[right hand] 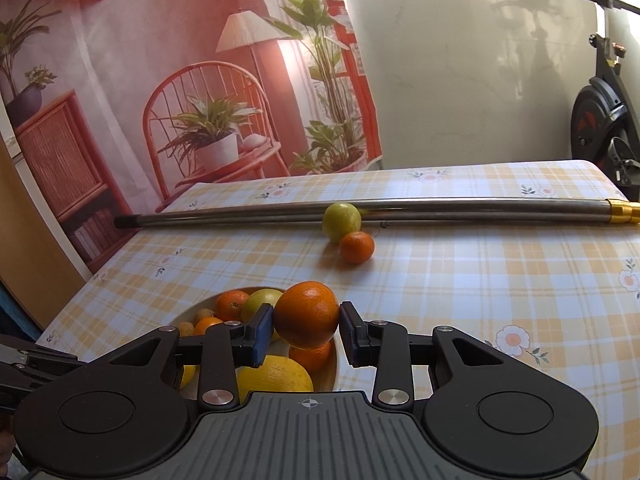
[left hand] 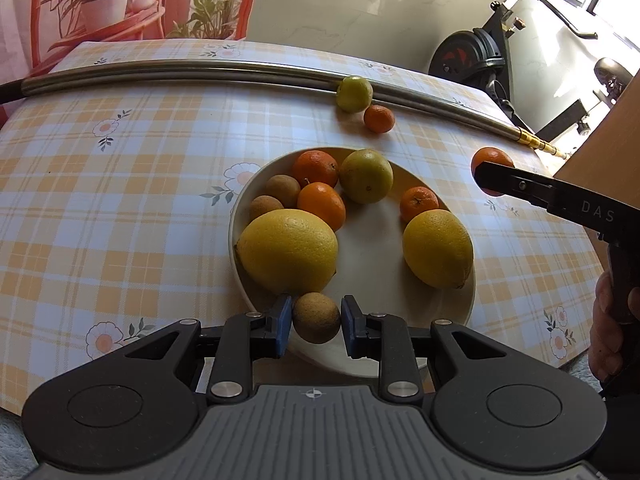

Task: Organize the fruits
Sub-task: 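Carry the kiwi over the bowl and open the left gripper to drop it, then lower the tangerine into the bowl and open the right gripper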

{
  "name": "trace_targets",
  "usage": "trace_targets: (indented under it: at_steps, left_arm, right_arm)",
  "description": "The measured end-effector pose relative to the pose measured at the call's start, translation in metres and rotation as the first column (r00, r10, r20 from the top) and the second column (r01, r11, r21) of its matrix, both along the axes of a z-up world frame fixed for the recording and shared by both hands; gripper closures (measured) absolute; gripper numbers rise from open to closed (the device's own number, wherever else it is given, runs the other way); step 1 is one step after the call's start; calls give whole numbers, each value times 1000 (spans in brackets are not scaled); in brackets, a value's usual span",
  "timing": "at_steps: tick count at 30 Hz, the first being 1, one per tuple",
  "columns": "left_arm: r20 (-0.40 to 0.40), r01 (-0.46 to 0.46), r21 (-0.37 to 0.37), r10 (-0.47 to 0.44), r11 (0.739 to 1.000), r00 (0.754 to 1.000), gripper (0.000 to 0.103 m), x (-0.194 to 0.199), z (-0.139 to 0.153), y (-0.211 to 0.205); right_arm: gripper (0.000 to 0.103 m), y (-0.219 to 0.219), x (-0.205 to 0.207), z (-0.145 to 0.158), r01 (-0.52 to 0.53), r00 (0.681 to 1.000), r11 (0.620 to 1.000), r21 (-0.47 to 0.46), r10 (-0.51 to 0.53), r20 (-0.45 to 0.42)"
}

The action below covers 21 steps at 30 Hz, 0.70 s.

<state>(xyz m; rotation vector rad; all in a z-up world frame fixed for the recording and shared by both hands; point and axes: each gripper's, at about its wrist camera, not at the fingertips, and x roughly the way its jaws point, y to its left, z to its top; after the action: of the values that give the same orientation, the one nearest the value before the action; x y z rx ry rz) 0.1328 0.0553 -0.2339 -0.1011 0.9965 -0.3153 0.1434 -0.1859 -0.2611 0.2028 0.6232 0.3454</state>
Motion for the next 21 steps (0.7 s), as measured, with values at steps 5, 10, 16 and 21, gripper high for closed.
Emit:
trace_targets:
  at_steps: [5,10,16,21]
  left_arm:
    - [-4,-20,7,20,1000,1000,75,2,-1,3]
    - [2,-21,12,21,1000,1000,75,2,-3,2]
    - [15,-38,8,38,999,999,74,1,0,5]
    - [44,-78,-35,79,996,996,68,-3,8,14]
  right_arm:
    - [70,0,0,-2,-2,1000,1000,6,2,-5]
    - [70,0,1,-3,-2,1000,1000,9,2,-9]
    - [70,1,1,-4,2,1000,1000,10,-2,-13]
    - [70,2,2,-4,-6,1000,1000,11,6,-15]
